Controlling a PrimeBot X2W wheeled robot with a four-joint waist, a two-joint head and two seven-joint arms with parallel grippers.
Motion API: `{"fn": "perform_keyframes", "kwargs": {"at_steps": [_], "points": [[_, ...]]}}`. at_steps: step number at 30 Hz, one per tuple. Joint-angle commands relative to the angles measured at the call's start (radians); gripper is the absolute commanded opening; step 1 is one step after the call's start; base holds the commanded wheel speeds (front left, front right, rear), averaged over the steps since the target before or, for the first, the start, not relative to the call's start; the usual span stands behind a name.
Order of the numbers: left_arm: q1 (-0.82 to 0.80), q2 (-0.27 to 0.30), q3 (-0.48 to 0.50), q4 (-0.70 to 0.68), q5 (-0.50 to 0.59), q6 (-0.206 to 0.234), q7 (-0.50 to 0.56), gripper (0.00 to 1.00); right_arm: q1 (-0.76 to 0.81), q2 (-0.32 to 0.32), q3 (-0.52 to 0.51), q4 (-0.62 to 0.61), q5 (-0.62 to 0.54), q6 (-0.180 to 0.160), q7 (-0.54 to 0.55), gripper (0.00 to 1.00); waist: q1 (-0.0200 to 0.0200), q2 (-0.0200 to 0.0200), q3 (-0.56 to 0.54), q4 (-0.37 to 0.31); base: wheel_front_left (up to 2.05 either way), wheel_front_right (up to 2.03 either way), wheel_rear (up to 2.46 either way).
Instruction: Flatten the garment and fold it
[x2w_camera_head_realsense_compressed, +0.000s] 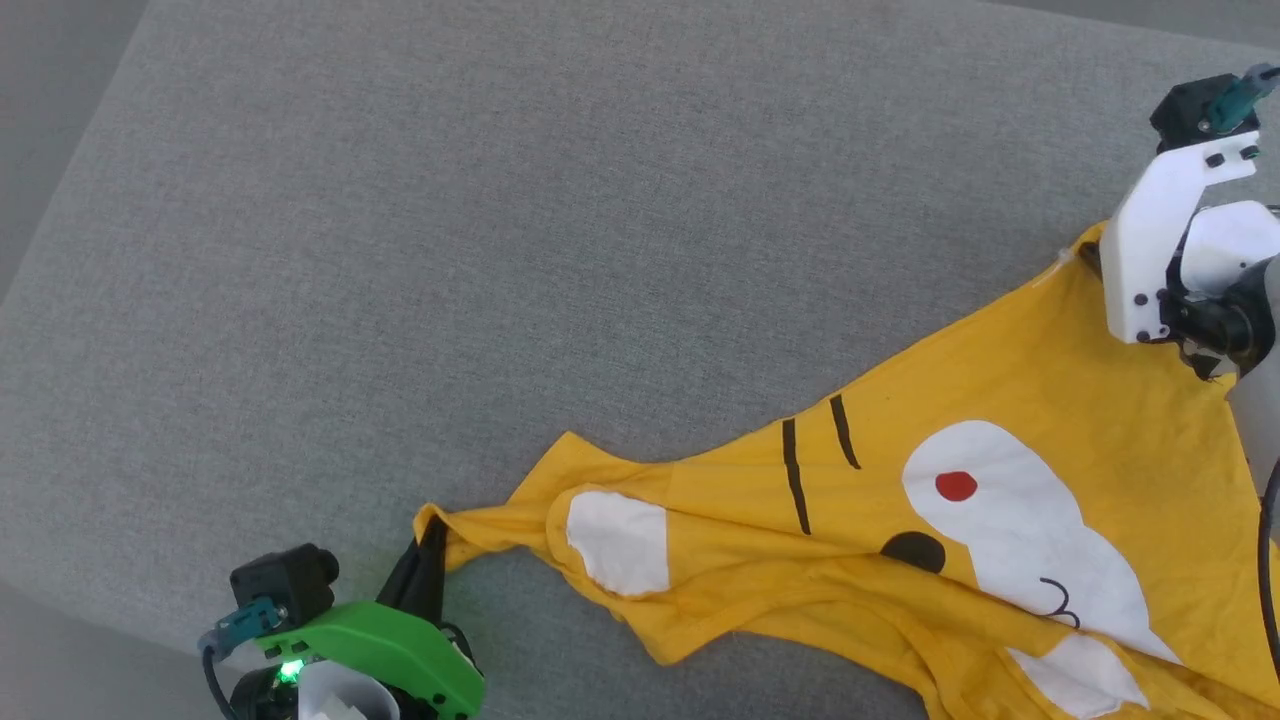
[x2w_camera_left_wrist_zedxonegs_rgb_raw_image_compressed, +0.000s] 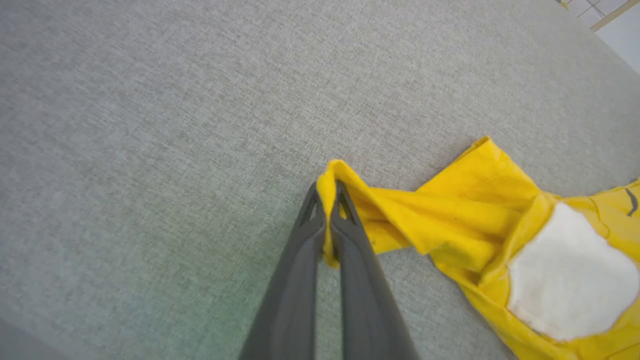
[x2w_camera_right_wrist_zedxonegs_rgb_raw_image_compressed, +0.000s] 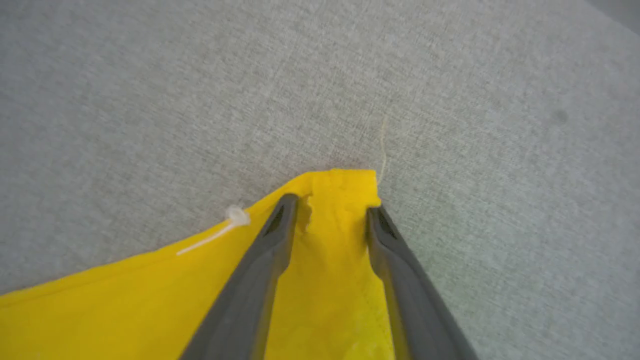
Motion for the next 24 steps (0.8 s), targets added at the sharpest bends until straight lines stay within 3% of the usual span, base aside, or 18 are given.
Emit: {"fn": "perform_keyframes", "kwargs": {"at_steps": [1, 5, 12, 16, 20, 24], "points": [[-0.019, -0.003, 0.000, 0.004, -0.009, -0.006, -0.010, 0.00, 0.026, 0.003, 0.001, 0.013, -0.006, -0.001, -0.011, 0.00, 0.0000, 0.0000, -0.008, -0.007, 0.00, 0.00, 0.00], [-0.017, 0.001, 0.001, 0.009, -0.010, -0.005, -0.011, 0.00, 0.065, 0.018, -0.056, -0.016, -0.022, -0.001, -0.170, 0.00, 0.0000, 0.0000, -0.033, -0.020, 0.00, 0.00, 0.00], [0.022, 0.023, 0.018, -0.002, -0.013, 0.010, -0.007, 0.00, 0.249, 0.084, -0.150, -0.139, -0.053, -0.001, -0.611, 0.00, 0.0000, 0.0000, -0.110, -0.073, 0.00, 0.00, 0.00], [0.048, 0.040, 0.030, -0.023, -0.011, 0.021, -0.002, 0.00, 0.384, 0.133, -0.211, -0.234, -0.066, -0.001, -0.791, 0.00, 0.0000, 0.0000, -0.150, -0.110, 0.00, 0.00, 0.00], [0.059, 0.054, 0.050, -0.056, -0.005, 0.033, -0.019, 0.00, 0.519, 0.196, -0.265, -0.338, -0.068, -0.001, -0.857, 0.00, 0.0000, 0.0000, -0.178, -0.148, 0.00, 0.00, 0.00], [0.040, 0.072, 0.070, -0.098, 0.008, 0.033, -0.046, 0.00, 0.637, 0.238, -0.312, -0.452, -0.075, -0.001, -0.854, 0.00, 0.0000, 0.0000, -0.198, -0.178, 0.00, 0.00, 0.00]]}}
